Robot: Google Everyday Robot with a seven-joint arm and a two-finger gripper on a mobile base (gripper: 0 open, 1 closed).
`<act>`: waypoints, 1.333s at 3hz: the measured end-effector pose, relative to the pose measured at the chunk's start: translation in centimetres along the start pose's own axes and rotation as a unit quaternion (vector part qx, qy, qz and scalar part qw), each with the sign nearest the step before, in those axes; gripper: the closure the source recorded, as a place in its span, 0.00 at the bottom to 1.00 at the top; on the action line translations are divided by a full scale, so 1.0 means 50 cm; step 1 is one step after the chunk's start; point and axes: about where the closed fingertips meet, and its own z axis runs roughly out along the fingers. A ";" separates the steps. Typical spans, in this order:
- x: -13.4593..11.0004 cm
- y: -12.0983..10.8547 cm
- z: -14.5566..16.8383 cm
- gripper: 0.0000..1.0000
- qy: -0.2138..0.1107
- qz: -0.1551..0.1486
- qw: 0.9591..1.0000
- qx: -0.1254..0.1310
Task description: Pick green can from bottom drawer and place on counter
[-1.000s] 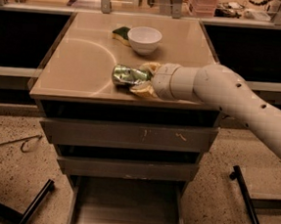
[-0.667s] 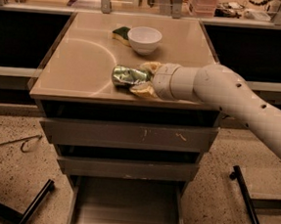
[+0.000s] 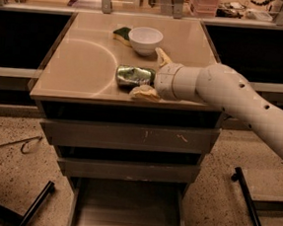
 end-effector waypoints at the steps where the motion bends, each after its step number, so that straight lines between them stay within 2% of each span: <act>1: -0.007 -0.007 0.000 0.00 0.000 0.000 1.000 0.000; 2: -0.010 -0.010 0.000 0.00 0.000 0.000 1.000 0.000; 3: -0.021 -0.034 -0.073 0.00 0.032 0.009 0.999 0.032; 4: -0.010 -0.051 -0.233 0.00 0.090 0.039 0.989 0.113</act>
Offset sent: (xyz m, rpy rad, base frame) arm -0.0457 -0.0974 0.1256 -0.0501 -0.0733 -0.3022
